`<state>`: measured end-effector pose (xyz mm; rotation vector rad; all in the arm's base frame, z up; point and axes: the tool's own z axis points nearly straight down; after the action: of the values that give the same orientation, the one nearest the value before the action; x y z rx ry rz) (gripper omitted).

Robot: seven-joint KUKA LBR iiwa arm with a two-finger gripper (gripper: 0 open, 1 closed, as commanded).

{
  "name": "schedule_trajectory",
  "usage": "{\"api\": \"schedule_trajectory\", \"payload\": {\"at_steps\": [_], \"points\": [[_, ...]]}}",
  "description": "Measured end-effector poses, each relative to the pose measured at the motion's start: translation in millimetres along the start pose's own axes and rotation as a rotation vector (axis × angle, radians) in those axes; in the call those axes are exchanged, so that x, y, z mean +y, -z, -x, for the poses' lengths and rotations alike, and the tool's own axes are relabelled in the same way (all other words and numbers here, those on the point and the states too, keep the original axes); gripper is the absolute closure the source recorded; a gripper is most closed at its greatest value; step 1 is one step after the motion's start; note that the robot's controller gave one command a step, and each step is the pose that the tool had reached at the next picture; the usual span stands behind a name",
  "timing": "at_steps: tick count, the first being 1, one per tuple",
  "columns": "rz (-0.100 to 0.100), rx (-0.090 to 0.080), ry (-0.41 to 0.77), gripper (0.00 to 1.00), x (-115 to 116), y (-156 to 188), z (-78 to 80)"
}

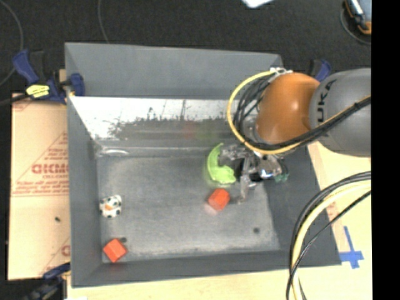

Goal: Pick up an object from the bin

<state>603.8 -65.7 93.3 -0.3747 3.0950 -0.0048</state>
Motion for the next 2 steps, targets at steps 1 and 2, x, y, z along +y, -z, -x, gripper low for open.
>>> {"api": "schedule_trajectory", "payload": {"at_steps": [1,2], "points": [[0.002,-0.004,-0.003,0.00,-6,-13,5.6],[0.001,0.000,0.185,1.00,-24,-23,19.8]]}}
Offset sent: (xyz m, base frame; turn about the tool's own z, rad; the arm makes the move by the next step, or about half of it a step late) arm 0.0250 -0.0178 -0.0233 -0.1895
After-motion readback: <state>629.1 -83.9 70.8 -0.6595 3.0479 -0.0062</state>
